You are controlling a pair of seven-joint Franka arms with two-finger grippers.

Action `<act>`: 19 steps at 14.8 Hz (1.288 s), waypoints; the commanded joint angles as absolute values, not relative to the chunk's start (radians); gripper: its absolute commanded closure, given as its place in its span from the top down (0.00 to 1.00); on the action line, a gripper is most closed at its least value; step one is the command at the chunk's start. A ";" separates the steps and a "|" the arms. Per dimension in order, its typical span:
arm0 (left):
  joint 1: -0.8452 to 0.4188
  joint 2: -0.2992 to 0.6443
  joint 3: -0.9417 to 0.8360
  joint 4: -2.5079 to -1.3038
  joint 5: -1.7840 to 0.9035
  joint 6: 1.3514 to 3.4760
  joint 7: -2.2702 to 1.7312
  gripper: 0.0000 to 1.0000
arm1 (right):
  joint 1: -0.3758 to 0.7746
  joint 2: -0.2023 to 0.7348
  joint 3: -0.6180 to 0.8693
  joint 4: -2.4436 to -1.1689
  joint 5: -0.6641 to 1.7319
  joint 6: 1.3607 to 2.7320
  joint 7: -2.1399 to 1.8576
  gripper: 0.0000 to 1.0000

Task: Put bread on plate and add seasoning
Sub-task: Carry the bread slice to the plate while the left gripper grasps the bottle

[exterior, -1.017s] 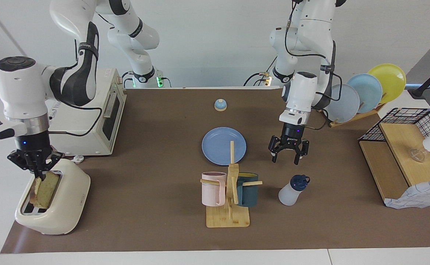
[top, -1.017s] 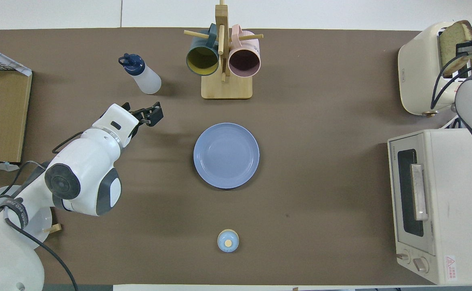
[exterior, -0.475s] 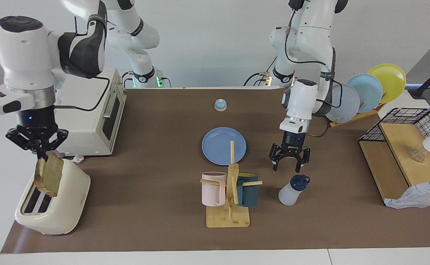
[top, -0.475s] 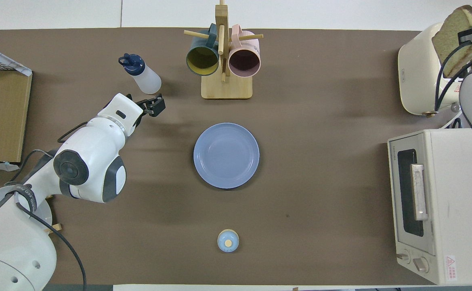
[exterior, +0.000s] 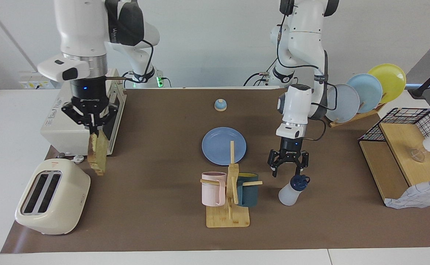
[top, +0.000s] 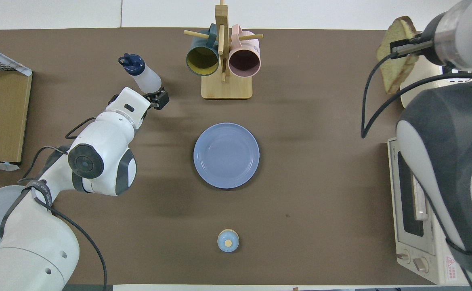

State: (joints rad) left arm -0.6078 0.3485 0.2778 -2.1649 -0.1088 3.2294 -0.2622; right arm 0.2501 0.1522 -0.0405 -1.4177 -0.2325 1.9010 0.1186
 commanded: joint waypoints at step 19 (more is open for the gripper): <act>-0.879 0.555 0.583 -2.023 -0.311 3.316 -0.270 1.00 | 0.509 0.090 -0.028 -1.907 0.521 2.387 0.387 0.00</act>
State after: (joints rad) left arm -0.8487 0.5211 0.5442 -2.0443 -0.2976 3.3000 -0.2659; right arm 0.5105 0.0879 -0.0245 -1.8764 0.4449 2.3426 0.4754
